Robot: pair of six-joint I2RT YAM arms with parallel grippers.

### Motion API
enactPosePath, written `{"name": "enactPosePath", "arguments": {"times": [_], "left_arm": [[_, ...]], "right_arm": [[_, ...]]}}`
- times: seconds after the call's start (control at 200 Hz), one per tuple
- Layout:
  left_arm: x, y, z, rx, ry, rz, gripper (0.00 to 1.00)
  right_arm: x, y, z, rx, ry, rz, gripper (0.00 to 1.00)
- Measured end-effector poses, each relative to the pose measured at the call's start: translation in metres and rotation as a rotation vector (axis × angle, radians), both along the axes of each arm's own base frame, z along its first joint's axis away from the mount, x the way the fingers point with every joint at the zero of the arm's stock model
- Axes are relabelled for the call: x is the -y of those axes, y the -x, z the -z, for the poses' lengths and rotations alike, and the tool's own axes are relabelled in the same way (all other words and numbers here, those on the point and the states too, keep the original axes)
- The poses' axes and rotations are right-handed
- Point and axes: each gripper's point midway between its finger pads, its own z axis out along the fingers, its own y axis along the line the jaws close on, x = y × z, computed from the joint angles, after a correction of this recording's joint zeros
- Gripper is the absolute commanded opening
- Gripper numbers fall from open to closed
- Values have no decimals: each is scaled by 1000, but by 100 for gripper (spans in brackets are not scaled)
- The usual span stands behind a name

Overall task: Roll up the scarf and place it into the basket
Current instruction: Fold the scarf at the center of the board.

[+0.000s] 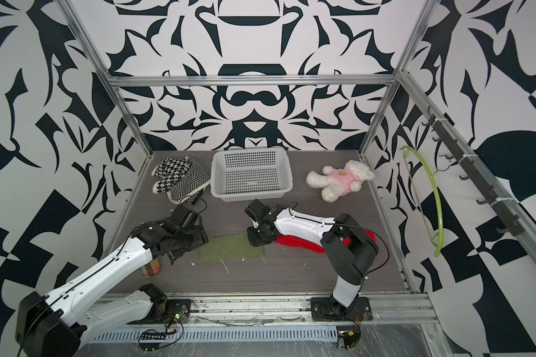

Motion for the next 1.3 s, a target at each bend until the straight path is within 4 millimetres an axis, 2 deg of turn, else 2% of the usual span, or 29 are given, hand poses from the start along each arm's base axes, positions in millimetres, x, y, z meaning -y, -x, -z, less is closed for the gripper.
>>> {"name": "enactPosePath", "arguments": {"times": [0.04, 0.065, 0.125, 0.18, 0.21, 0.34, 0.49, 0.58, 0.62, 0.705, 0.795, 0.905, 1.015, 1.15, 1.299], "left_arm": [[0, -1, -3, 13, 2, 1, 78], [1, -2, -3, 12, 7, 8, 72], [12, -5, -1, 2, 41, 28, 44], [25, -8, 5, -18, 70, 61, 10], [34, -9, 8, -28, 96, 77, 0], [69, -14, 18, -48, 173, 159, 0], [87, -18, 28, -69, 202, 194, 0], [94, -21, 35, -81, 210, 205, 18], [96, -22, 39, -87, 211, 213, 21], [102, -24, 46, -102, 219, 224, 21], [110, -27, 50, -114, 239, 242, 14], [126, -33, 49, -111, 271, 280, 8], [142, -41, 45, -99, 300, 310, 6], [153, -44, 44, -93, 322, 332, 6], [154, -43, 43, -93, 324, 337, 7]], "right_arm": [[0, 0, -2, 6, -4, -1, 24], [0, -1, -3, 8, -6, -2, 24], [0, -1, -3, 9, -5, -4, 23], [0, -1, -3, 9, -4, -5, 23], [0, -1, -3, 10, -5, -6, 23], [0, -1, -3, 13, -2, -6, 23], [1, -2, -3, 18, 3, -3, 25], [3, -2, 0, 21, 12, 0, 30], [6, -2, 2, 19, 20, 4, 30], [15, 2, 12, 5, 45, 13, 29], [23, 8, 21, -16, 70, 16, 28], [26, 10, 29, -28, 81, 19, 27], [28, 12, 34, -37, 91, 24, 26], [30, 10, 29, -22, 91, 30, 26], [30, 4, 8, 24, 83, 32, 26]]}}
